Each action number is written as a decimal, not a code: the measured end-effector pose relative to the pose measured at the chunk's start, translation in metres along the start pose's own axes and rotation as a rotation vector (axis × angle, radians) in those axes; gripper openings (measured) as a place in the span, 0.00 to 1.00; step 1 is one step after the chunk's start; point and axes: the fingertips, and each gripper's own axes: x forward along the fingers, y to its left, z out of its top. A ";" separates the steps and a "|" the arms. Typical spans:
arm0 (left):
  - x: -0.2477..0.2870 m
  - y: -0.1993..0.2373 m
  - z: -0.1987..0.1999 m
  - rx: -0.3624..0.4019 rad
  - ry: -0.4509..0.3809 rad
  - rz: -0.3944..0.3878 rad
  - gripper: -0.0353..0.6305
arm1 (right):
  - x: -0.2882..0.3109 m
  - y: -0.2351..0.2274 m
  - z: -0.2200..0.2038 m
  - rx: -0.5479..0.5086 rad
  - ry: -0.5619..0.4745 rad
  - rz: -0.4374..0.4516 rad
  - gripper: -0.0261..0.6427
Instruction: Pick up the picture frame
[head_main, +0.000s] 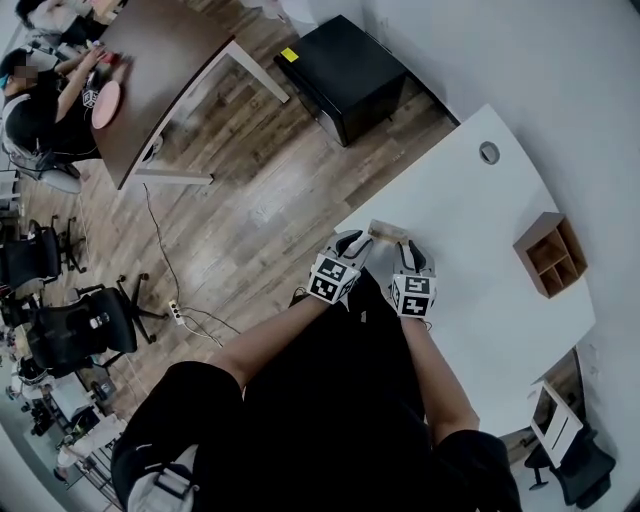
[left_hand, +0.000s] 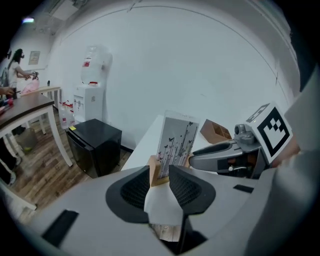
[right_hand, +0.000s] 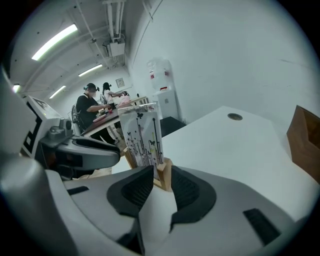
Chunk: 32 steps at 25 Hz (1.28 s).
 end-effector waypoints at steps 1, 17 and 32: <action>0.004 0.002 -0.003 0.005 0.011 0.003 0.22 | 0.002 0.000 0.000 0.001 0.001 0.007 0.19; 0.027 0.007 -0.003 0.001 0.022 0.005 0.19 | 0.012 -0.006 0.003 -0.003 0.003 0.047 0.19; 0.017 -0.001 0.008 -0.002 -0.005 0.019 0.17 | -0.003 -0.005 0.006 -0.039 -0.005 0.036 0.17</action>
